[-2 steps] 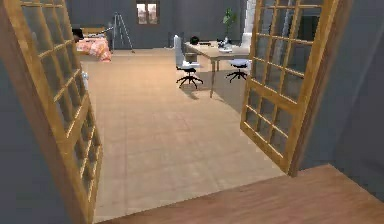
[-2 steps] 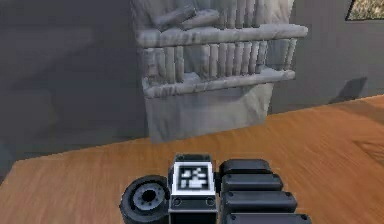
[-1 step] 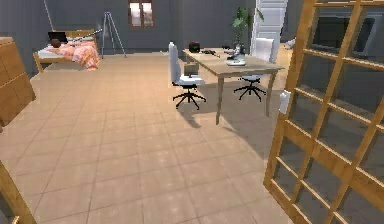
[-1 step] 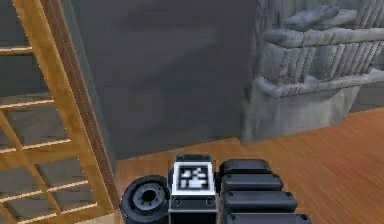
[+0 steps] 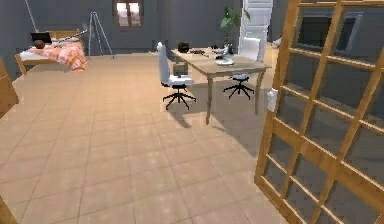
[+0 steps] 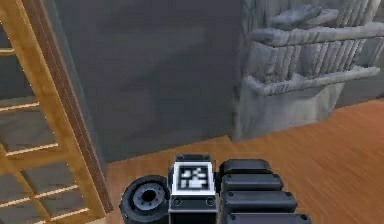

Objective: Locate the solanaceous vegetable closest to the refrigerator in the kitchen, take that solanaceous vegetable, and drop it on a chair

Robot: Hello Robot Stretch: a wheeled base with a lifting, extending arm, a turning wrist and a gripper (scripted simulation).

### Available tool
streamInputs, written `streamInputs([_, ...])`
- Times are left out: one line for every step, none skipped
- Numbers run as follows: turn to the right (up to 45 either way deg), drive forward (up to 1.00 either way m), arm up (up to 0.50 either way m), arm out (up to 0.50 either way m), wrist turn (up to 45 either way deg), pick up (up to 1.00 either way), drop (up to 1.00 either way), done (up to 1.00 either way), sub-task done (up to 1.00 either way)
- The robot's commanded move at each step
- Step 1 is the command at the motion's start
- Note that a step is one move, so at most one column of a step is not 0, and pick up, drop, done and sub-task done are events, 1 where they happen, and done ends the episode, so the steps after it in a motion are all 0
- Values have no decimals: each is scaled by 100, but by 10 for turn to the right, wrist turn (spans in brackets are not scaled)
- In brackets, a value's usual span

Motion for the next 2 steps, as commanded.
streamInputs([0,100,0,0,0,0,0,0,0])
streamInputs([0,50,0,0,0,0,0,0,0])
